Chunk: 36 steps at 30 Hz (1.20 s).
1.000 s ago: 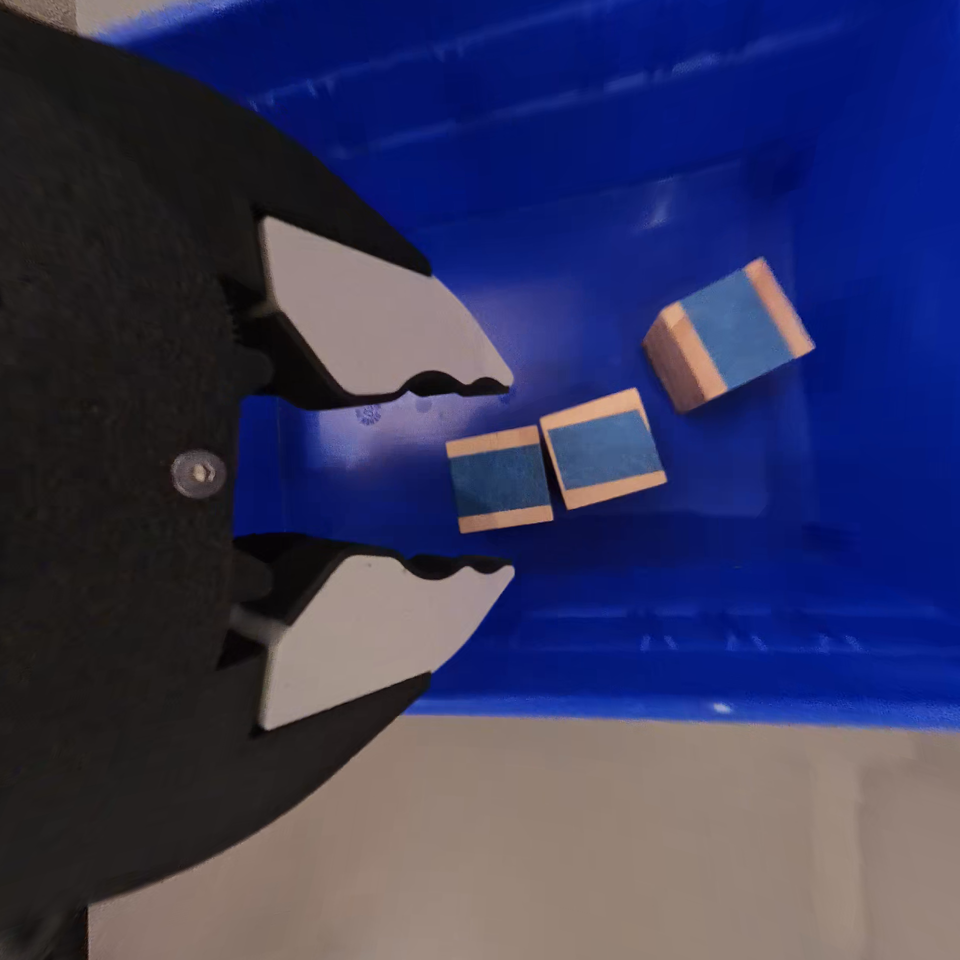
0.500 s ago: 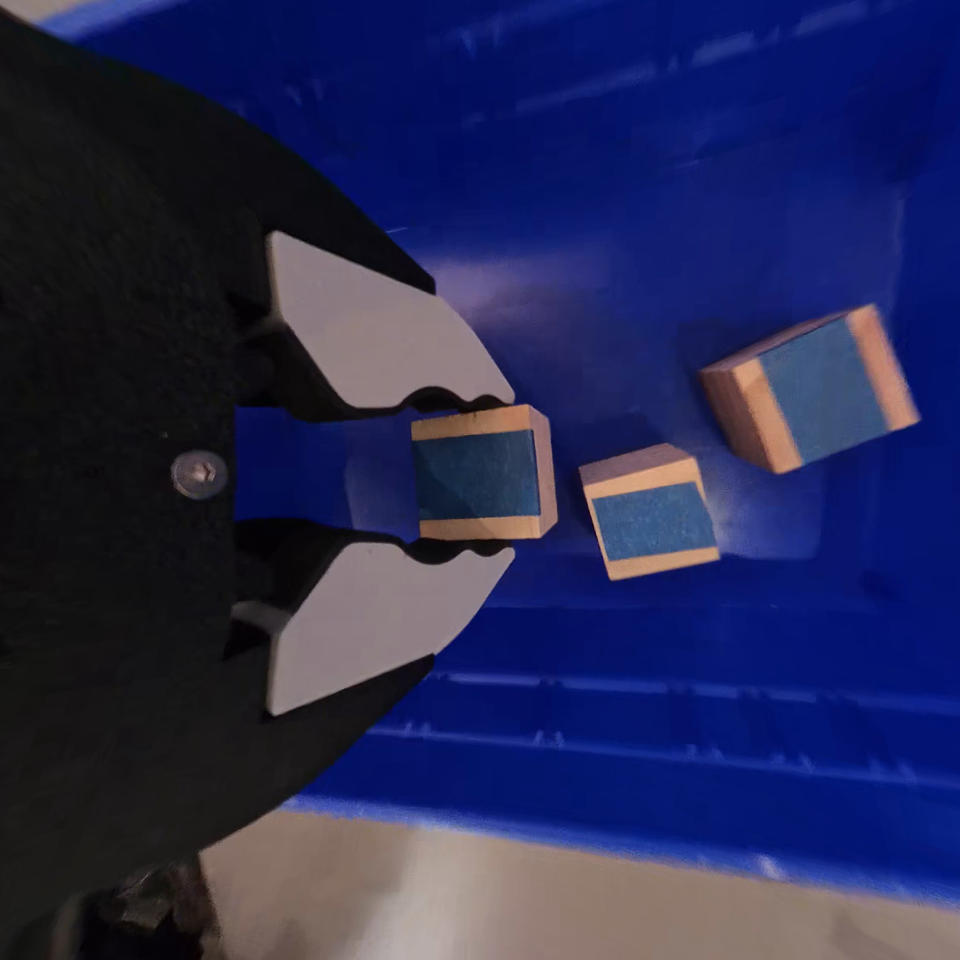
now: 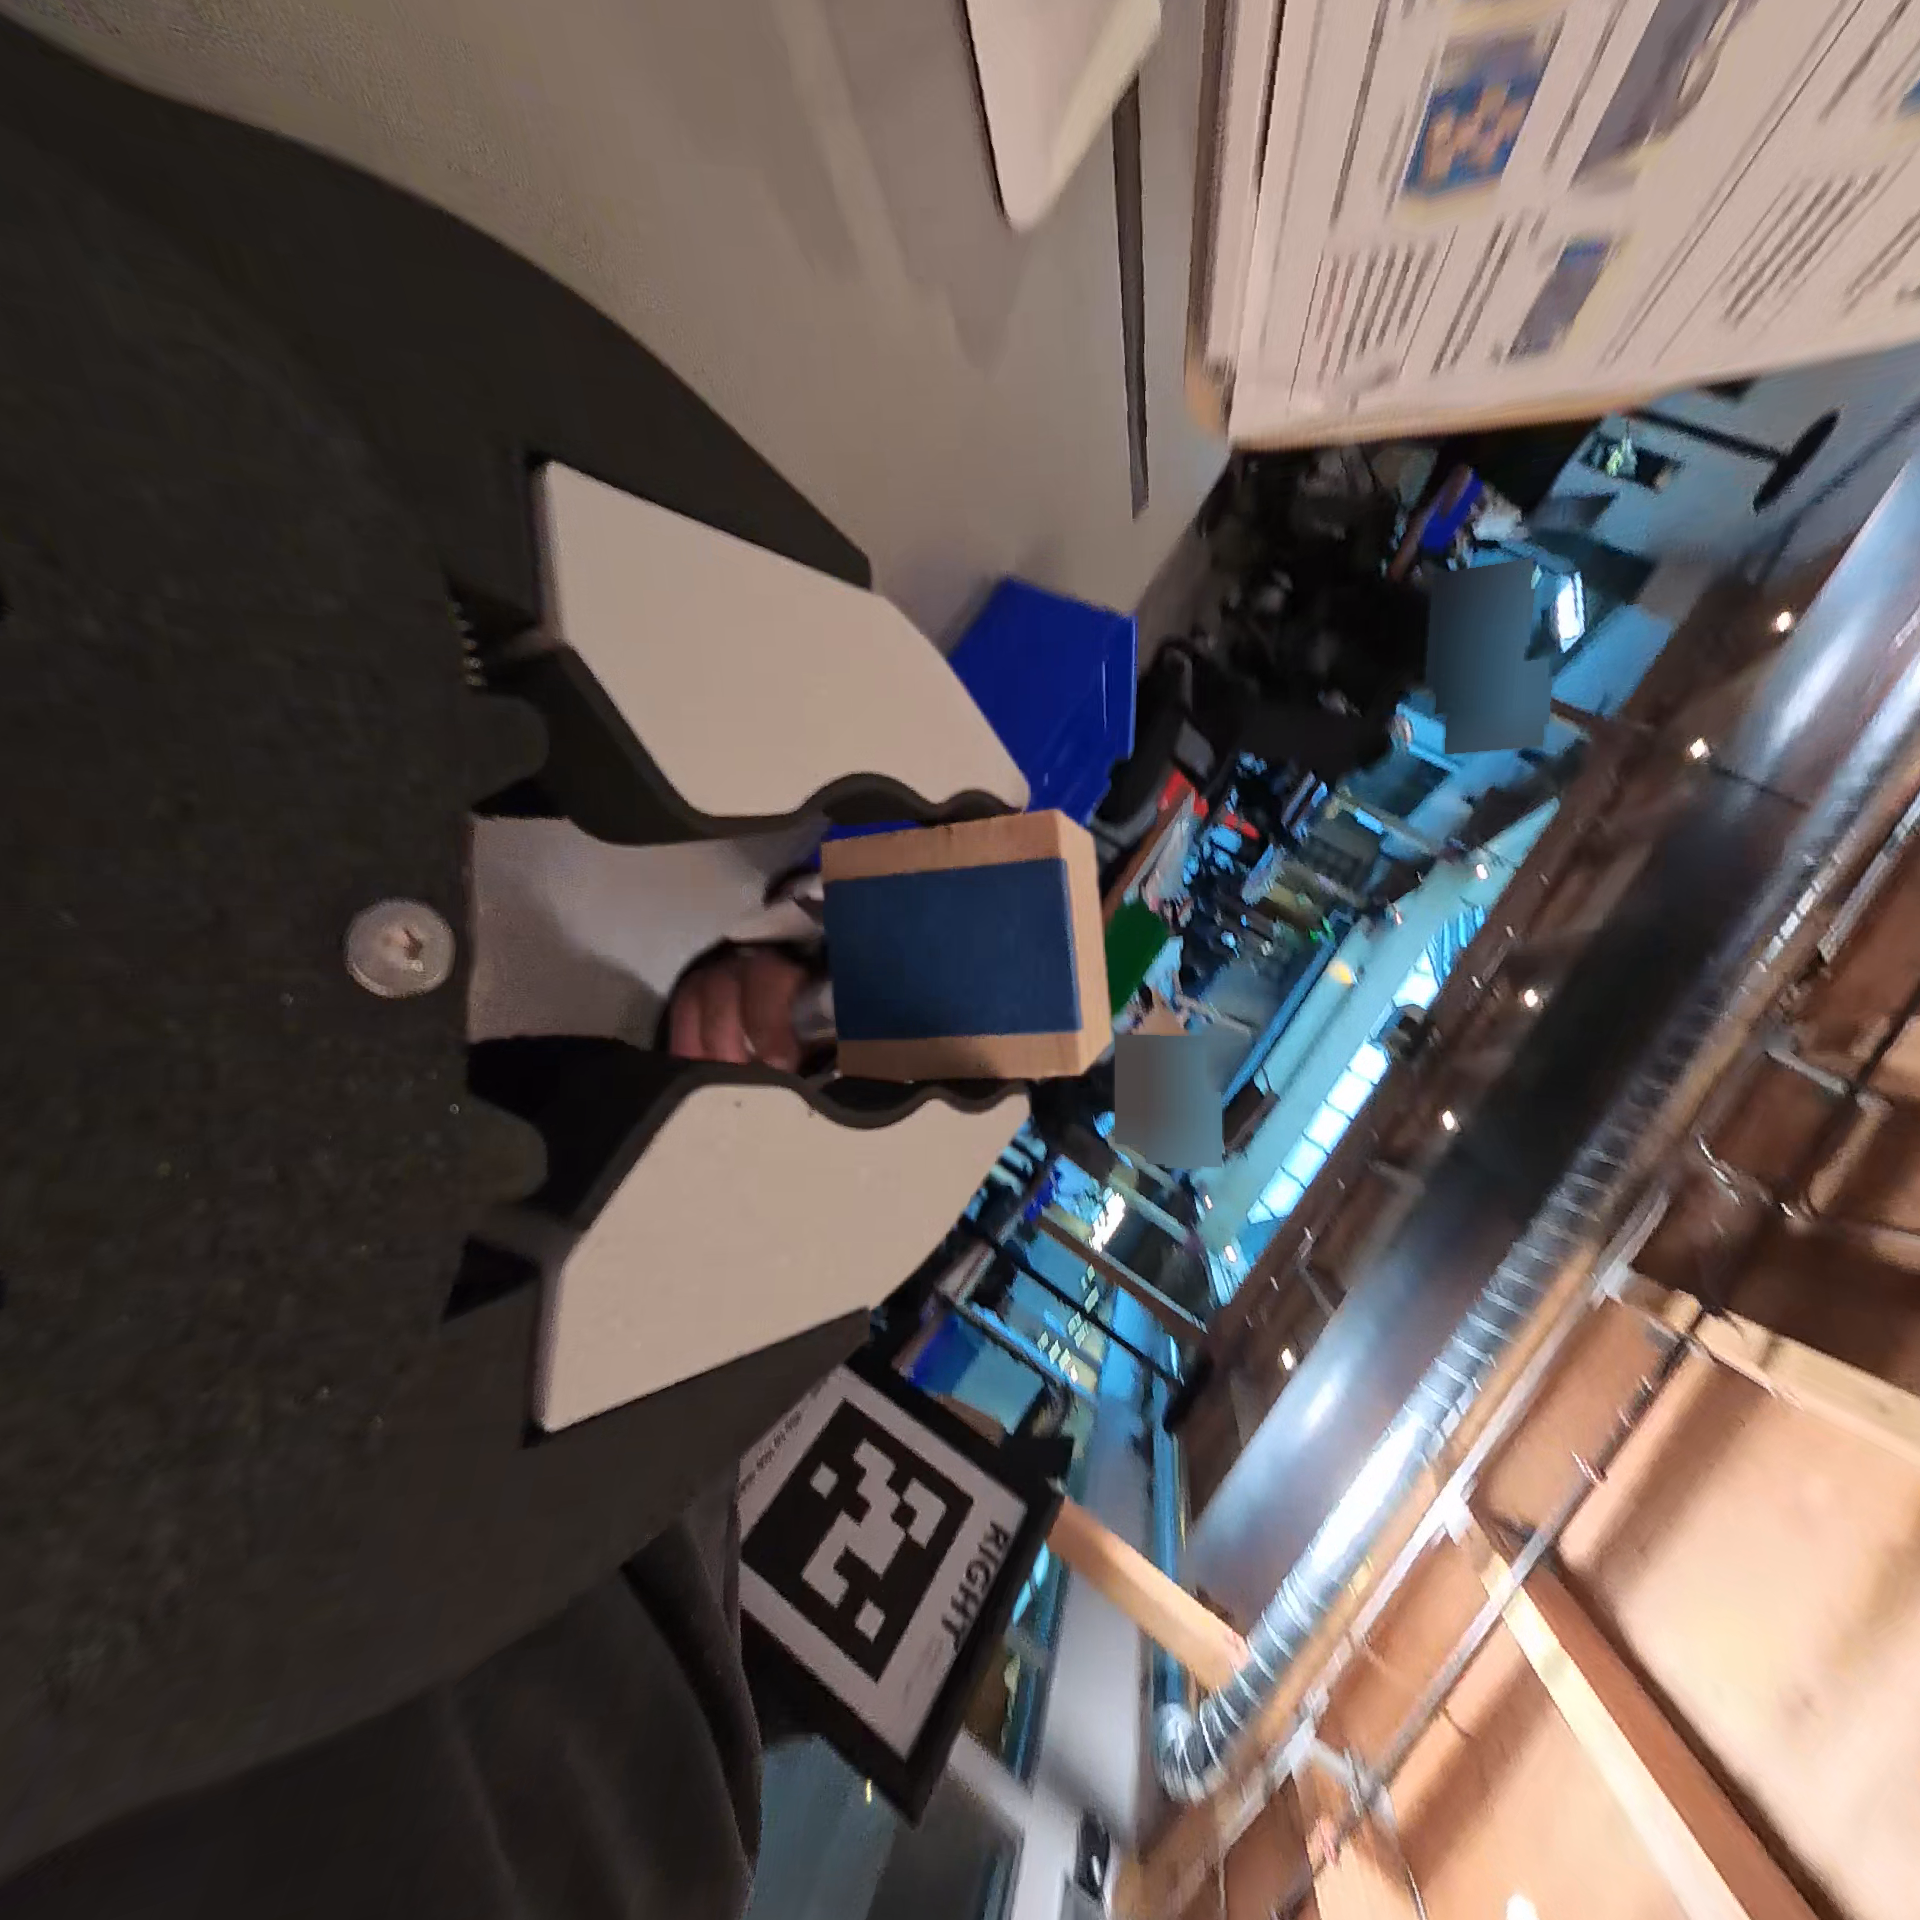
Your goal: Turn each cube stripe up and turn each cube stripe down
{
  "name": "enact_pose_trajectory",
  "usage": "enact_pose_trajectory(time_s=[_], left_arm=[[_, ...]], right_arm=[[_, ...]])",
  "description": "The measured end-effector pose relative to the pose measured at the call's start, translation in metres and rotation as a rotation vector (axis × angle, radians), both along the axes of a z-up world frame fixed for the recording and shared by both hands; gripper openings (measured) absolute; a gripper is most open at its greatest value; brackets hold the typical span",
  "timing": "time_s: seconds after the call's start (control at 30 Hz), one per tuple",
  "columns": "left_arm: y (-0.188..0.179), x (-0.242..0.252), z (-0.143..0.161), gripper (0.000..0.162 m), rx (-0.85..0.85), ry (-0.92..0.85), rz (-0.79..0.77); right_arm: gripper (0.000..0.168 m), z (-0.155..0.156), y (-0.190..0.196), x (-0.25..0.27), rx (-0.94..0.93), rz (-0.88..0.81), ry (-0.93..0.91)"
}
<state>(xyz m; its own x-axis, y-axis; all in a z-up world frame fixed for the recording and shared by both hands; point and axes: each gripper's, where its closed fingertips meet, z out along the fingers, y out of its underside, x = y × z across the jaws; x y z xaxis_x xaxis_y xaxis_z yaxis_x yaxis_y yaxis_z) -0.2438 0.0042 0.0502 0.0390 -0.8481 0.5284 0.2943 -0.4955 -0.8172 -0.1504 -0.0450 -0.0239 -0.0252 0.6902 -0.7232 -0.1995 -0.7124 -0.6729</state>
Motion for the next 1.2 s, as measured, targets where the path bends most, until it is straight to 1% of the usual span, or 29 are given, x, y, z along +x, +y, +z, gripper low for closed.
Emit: enact_pose_trajectory(time_s=[0.07, 0.13, 0.27, 0.37, 0.4, 0.43, 0.5, 0.73, 0.77, 0.8, 0.83, 0.9, 0.93, 0.97, 1.0, 1.03, 1.07, 1.1, 1.17, 1.2], left_arm=[[-0.011, 0.028, -0.009, 0.045, -0.011, -0.026, -0.057], [-0.019, 0.055, -0.027, 0.045, -0.029, 0.034, -0.104], [-0.036, 0.084, -0.04, 0.045, 0.009, 0.081, -0.151], [-0.043, 0.094, -0.044, 0.045, 0.023, 0.1, -0.165], [-0.043, 0.096, -0.045, 0.045, 0.02, 0.1, -0.163], [-0.042, 0.097, -0.047, 0.045, 0.016, 0.098, -0.159], [-0.042, 0.098, -0.052, 0.045, 0.014, 0.119, -0.162], [-0.047, 0.102, -0.06, 0.045, 0.012, 0.191, -0.18], [-0.047, 0.1, -0.06, 0.054, 0.007, 0.209, -0.175], [-0.045, 0.095, -0.059, 0.078, -0.001, 0.224, -0.142], [-0.043, 0.089, -0.061, 0.092, -0.004, 0.262, -0.093], [-0.034, 0.066, -0.084, 0.098, 0.023, 0.437, 0.087], [-0.027, 0.049, -0.101, 0.101, 0.035, 0.543, 0.226], [-0.02, 0.03, -0.119, 0.099, 0.026, 0.65, 0.38], [-0.019, 0.013, -0.137, 0.097, 0.011, 0.734, 0.491], [-0.024, 0.005, -0.149, 0.093, -0.001, 0.77, 0.542], [-0.031, 0.006, -0.156, 0.09, -0.017, 0.768, 0.538], [-0.038, 0.011, -0.161, 0.09, -0.035, 0.754, 0.499], [-0.049, 0.023, -0.165, 0.085, -0.059, 0.736, 0.411], [-0.05, 0.027, -0.166, 0.084, -0.051, 0.737, 0.394]], right_arm=[[0.056, 0.002, -0.001, -0.013, 0.029, -0.007, 0.033], [0.056, 0.004, -0.003, -0.021, 0.078, -0.03, 0.047], [0.056, 0.004, 0.0, -0.023, 0.119, -0.078, 0.02], [0.057, 0.006, 0.0, -0.019, 0.113, -0.072, 0.041], [0.053, 0.007, -0.002, -0.018, 0.109, -0.057, 0.054], [0.044, 0.007, -0.005, -0.017, 0.112, -0.041, 0.062], [0.044, 0.004, -0.001, -0.014, 0.127, -0.082, 0.046], [0.043, -0.002, -0.005, -0.01, 0.149, -0.061, 0.022], [0.043, 0.0, -0.006, -0.009, 0.161, -0.062, 0.024], [0.043, 0.0, -0.005, -0.007, 0.167, -0.069, 0.023], [0.043, 0.001, -0.004, -0.004, 0.172, -0.078, 0.013], [0.043, 0.0, -0.001, 0.004, 0.194, -0.104, -0.015], [0.043, -0.001, 0.001, 0.009, 0.208, -0.129, -0.04], [0.043, -0.003, 0.005, 0.014, 0.227, -0.16, -0.081], [0.043, -0.007, 0.009, 0.019, 0.249, -0.19, -0.127], [0.043, -0.01, 0.014, 0.023, 0.264, -0.217, -0.17], [0.043, -0.013, 0.017, 0.027, 0.271, -0.24, -0.204], [0.043, -0.015, 0.021, 0.03, 0.272, -0.258, -0.228], [0.043, -0.017, 0.027, 0.036, 0.269, -0.293, -0.266], [0.043, -0.014, 0.03, 0.041, 0.272, -0.312, -0.283]])
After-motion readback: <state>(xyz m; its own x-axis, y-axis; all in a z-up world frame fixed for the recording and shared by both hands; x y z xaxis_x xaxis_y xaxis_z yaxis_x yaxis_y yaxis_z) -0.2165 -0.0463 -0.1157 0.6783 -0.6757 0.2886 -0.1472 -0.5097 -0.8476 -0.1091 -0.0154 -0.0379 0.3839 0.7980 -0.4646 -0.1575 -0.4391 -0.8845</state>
